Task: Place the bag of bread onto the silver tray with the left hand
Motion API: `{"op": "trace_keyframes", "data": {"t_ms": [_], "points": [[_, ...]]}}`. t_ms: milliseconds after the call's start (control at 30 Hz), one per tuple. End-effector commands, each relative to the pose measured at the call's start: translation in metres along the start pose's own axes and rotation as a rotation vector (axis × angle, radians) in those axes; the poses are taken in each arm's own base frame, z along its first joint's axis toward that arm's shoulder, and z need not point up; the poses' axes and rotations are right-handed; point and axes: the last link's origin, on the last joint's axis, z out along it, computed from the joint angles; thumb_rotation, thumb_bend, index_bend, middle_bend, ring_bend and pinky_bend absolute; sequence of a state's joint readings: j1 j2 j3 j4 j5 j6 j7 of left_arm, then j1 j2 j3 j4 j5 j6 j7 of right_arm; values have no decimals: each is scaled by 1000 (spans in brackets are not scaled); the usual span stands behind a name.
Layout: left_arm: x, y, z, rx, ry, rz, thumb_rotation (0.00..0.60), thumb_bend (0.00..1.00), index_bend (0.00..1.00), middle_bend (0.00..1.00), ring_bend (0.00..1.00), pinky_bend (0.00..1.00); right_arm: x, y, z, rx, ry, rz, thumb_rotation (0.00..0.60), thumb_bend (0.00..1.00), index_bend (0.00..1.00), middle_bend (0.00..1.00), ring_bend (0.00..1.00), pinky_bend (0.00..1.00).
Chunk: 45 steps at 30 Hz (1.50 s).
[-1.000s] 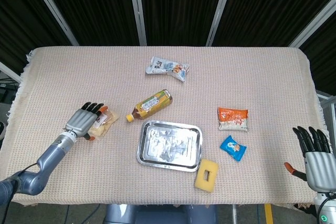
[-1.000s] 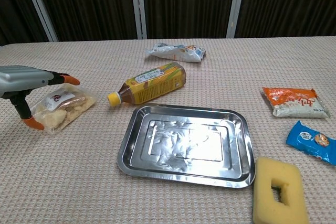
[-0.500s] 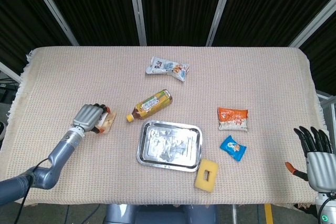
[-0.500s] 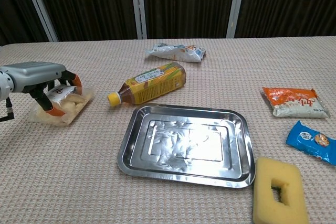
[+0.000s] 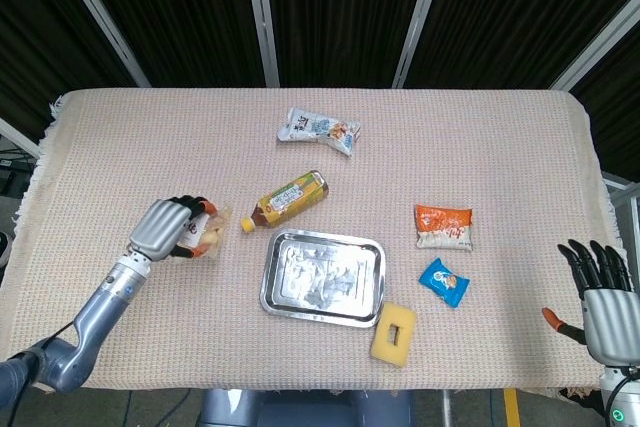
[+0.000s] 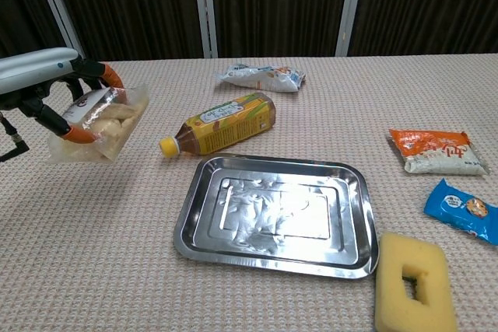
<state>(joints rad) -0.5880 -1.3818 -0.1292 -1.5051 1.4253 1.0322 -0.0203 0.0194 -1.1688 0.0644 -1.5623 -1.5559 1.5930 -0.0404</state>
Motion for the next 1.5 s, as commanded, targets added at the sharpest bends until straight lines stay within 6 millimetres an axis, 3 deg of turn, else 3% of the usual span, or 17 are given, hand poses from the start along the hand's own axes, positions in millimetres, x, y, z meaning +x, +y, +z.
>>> {"op": "trace_keyframes", "data": {"t_ms": [33,233,367,433,500,567,600,667,767,833,933,1033,1233,1333,1500], "points": [[1,27,-7,-93,-30,-49,600,410,505,311,307,433,0,-1,0,7,2,2,600,68,123,95,0,56],[-16,70,13,-197,-67,-5,600,411,489,293,293,403,2,-3,-1,19,8,4,600,69,123,95,0,56],[-27,94,29,-223,-67,-7,600,410,456,263,253,275,3,-2,-1,23,6,6,600,68,123,95,0,56],[-32,103,36,-227,-70,-15,600,392,366,198,185,197,3,-2,-1,26,5,7,600,69,123,95,0,56],[-38,114,42,-233,-86,-26,600,324,221,89,80,103,4,-2,-1,28,4,9,600,69,123,95,0,56],[-43,124,48,-241,-95,-39,600,166,57,8,6,18,3,-1,-2,29,-1,16,600,69,123,95,0,56],[-45,128,49,-244,-101,-43,597,112,22,0,0,3,3,-1,-2,29,-2,17,600,68,123,95,0,56],[-47,135,51,-252,-108,-46,555,15,0,0,0,0,4,-1,-2,31,-1,19,600,69,122,95,0,56],[-47,142,51,-257,-93,-63,466,0,0,0,0,0,4,0,-3,30,-1,21,600,68,123,95,0,56],[-43,143,48,-264,-75,-64,442,0,0,0,0,0,5,1,-4,27,-1,19,600,68,123,95,0,56],[-35,136,41,-261,-55,-55,437,2,0,0,0,0,5,2,-4,25,1,20,600,68,123,95,0,56],[-22,117,27,-221,-30,-7,483,39,0,0,0,0,5,2,-2,26,1,21,600,69,123,95,0,55],[8,75,-14,-74,40,37,522,103,6,0,0,0,5,0,4,39,-3,17,600,69,124,95,0,56],[24,43,-42,35,92,51,521,118,50,0,0,0,5,0,8,38,-7,14,600,69,124,94,0,55],[36,1,-83,178,154,85,523,120,99,0,0,0,2,0,11,33,-11,15,600,68,125,95,0,56]]}}
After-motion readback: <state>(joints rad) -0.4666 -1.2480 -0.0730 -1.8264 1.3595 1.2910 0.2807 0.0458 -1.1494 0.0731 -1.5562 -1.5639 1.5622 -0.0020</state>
